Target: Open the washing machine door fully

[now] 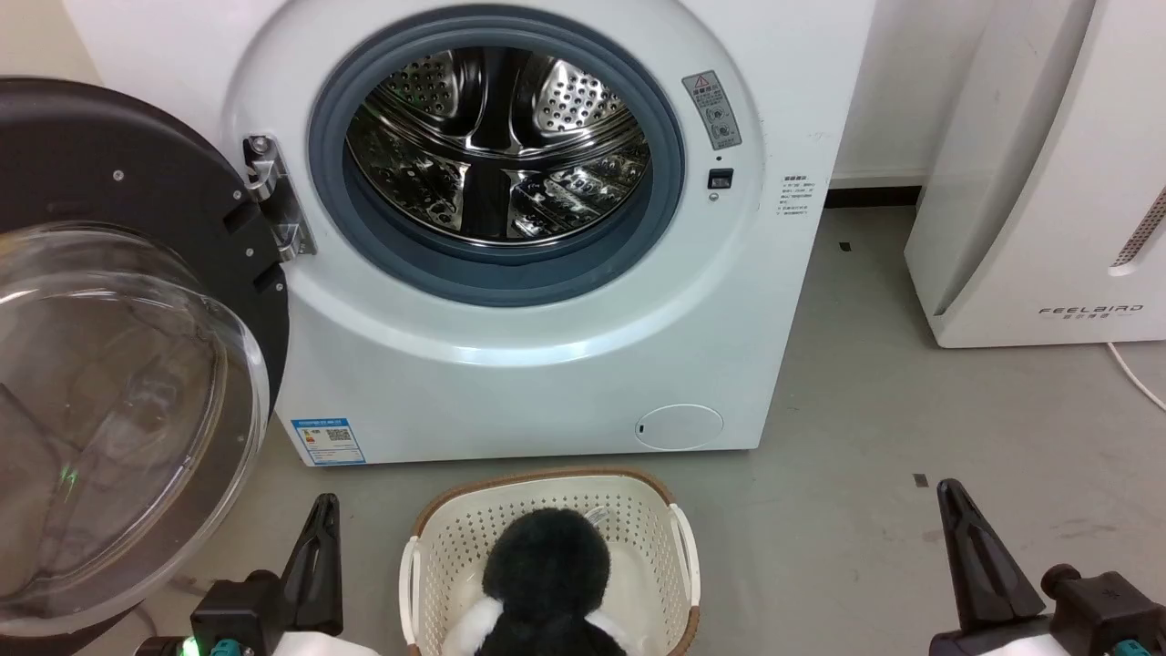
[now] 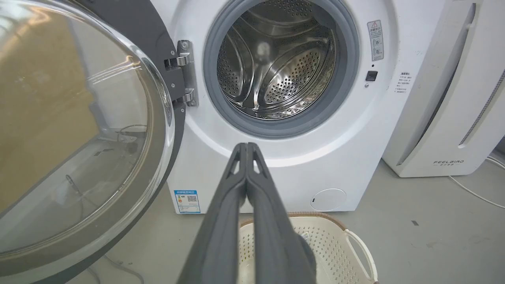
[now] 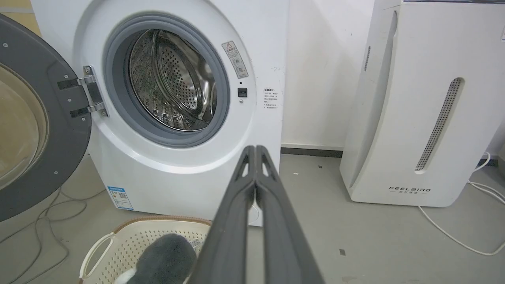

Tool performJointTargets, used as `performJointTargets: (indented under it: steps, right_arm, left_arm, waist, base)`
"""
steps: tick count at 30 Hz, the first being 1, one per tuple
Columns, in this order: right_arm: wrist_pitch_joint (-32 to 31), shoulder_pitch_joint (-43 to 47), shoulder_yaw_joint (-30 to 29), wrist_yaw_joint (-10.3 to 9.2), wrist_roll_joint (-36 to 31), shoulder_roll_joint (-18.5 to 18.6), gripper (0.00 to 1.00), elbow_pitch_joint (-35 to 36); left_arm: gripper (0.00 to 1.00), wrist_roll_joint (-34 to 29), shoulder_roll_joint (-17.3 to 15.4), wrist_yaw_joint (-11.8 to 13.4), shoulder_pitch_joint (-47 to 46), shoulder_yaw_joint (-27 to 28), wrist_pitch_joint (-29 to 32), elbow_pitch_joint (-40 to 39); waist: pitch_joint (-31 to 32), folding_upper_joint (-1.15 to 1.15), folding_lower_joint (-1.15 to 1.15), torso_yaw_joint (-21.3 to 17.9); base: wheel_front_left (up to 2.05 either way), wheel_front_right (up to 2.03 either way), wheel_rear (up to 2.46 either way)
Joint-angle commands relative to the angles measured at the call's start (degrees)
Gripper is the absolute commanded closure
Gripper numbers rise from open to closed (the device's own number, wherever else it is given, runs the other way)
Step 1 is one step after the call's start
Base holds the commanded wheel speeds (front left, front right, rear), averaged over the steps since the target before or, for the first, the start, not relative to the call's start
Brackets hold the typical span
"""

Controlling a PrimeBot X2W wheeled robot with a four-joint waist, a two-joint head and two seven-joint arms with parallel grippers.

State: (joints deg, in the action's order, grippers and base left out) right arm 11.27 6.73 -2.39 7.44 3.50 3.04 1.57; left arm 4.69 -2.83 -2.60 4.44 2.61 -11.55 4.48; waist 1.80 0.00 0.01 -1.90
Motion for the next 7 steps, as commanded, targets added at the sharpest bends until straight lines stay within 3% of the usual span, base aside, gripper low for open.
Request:
performJointTargets:
  steps: [1, 7]
  right_arm:
    - [-0.24, -0.80, 0.18, 0.01, -0.42, -0.04, 1.00, -0.15]
    - [-0.95, -1.18, 0.32, 0.01, -0.61, -0.05, 1.00, -0.24]
  left_arm:
    - [1.00, -0.44, -0.01, 0.37, -0.88, -0.10, 0.37, -0.39]
    - [1.00, -0.71, -0.02, 0.52, -1.11, -0.26, 1.09, -0.65]
  waist:
    - [-0.02, 0.00, -0.01, 0.02]
    - [-0.13, 0.00, -0.01, 0.14]
  base:
    - [0.00, 0.00, 0.00]
    - [0.00, 0.00, 0.00]
